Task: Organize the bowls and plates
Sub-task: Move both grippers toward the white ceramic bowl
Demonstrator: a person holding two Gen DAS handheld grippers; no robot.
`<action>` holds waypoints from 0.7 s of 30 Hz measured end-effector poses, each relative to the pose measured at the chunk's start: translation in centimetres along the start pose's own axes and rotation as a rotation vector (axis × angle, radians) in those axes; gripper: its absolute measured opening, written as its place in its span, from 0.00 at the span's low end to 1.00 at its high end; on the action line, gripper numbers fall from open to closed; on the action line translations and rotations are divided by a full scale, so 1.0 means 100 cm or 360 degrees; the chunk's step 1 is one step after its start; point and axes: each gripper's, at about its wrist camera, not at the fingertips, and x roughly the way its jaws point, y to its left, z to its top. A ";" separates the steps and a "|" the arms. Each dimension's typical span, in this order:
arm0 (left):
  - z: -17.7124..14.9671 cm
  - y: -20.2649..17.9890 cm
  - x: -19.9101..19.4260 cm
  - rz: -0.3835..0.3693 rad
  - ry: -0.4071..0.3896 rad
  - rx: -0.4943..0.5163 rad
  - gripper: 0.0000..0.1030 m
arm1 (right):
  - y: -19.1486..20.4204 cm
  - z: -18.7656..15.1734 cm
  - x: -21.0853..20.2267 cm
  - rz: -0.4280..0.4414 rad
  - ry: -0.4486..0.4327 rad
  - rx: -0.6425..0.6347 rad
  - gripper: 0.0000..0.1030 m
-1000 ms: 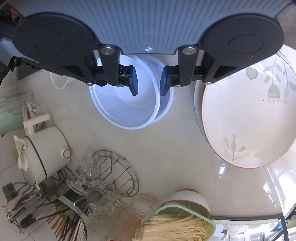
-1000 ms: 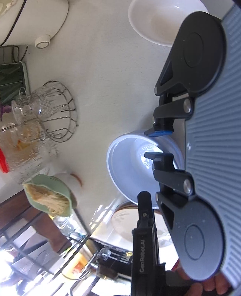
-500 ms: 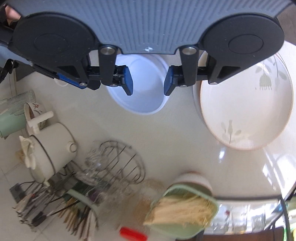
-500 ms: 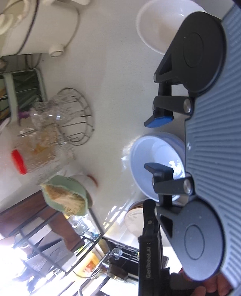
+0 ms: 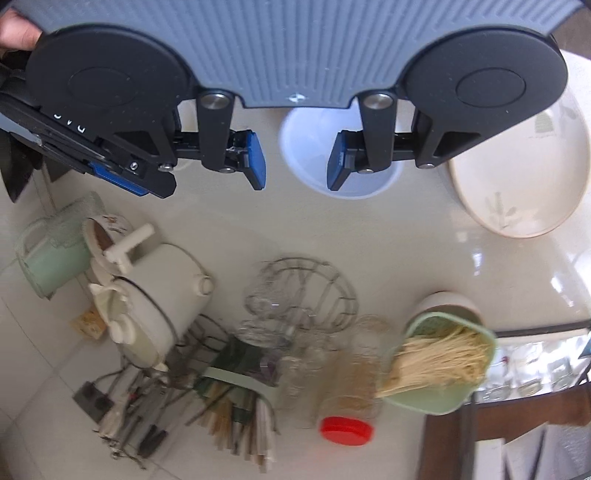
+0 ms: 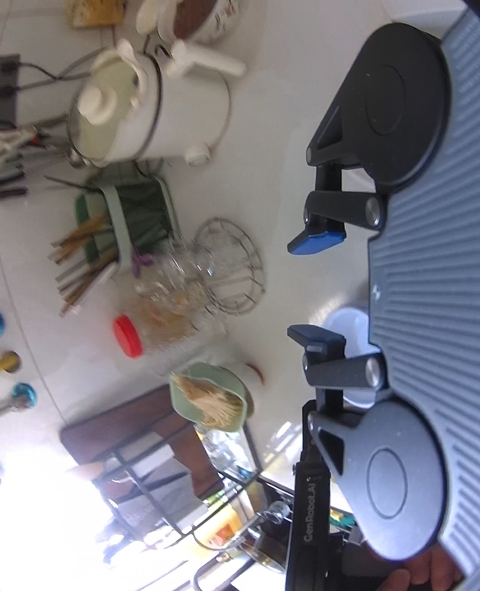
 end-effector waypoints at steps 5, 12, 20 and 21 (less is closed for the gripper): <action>-0.001 -0.025 0.004 -0.0053 0.0000 0.0080 0.41 | -0.015 -0.002 -0.019 -0.0089 -0.0074 0.0019 0.44; -0.002 -0.053 0.013 -0.0108 0.0018 0.0175 0.41 | -0.038 -0.009 -0.036 -0.0233 -0.0144 0.0094 0.44; -0.014 -0.079 0.030 -0.0079 0.0090 0.0331 0.41 | -0.064 -0.027 -0.052 -0.0362 -0.0145 0.0163 0.44; -0.016 -0.081 0.032 -0.0077 0.0095 0.0335 0.41 | -0.067 -0.029 -0.053 -0.0378 -0.0142 0.0166 0.44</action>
